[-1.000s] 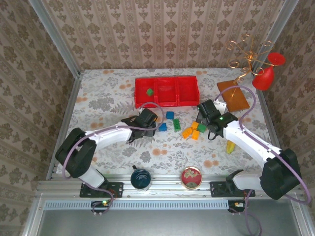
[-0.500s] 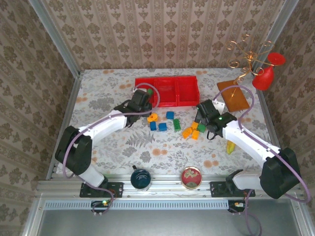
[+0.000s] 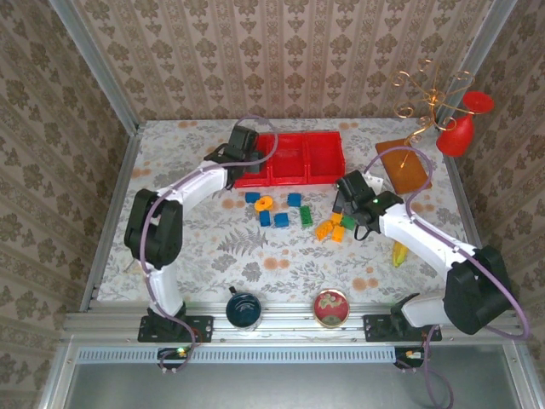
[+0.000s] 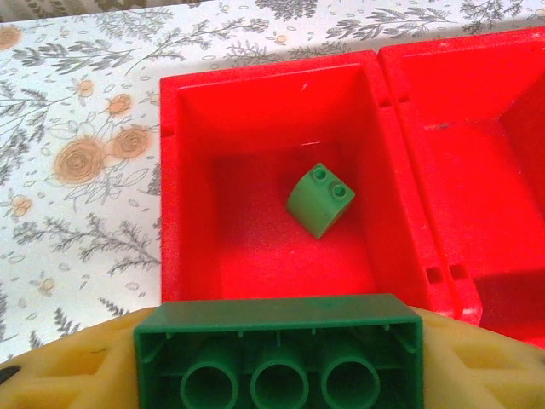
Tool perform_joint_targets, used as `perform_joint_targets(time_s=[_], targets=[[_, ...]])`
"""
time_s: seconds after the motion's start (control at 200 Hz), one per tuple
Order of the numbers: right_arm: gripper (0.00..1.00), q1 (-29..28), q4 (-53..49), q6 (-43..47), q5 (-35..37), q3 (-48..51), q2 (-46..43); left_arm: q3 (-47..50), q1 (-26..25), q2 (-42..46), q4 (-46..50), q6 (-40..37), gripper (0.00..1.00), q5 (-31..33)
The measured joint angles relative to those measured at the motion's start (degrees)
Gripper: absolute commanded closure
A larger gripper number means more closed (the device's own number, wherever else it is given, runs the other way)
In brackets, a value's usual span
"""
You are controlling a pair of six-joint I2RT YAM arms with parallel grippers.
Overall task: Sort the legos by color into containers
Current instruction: Place the lego in the container.
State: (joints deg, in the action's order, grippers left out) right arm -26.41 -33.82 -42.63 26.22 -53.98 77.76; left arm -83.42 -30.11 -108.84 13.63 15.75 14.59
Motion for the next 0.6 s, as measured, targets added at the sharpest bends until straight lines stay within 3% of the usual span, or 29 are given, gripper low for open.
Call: perform_joint_targets(time_s=[0.23, 0.6], targets=[[0.0, 0.0, 0.5, 0.3, -1.8, -0.8, 1.0, -5.7, 0.2, -5.4, 1.0, 0.0, 0.42, -0.4], [0.02, -1.6, 0.9, 1.2, -4.0, -2.7, 5.3, -6.9, 0.2, -7.1, 1.8, 0.1, 0.25, -0.4]])
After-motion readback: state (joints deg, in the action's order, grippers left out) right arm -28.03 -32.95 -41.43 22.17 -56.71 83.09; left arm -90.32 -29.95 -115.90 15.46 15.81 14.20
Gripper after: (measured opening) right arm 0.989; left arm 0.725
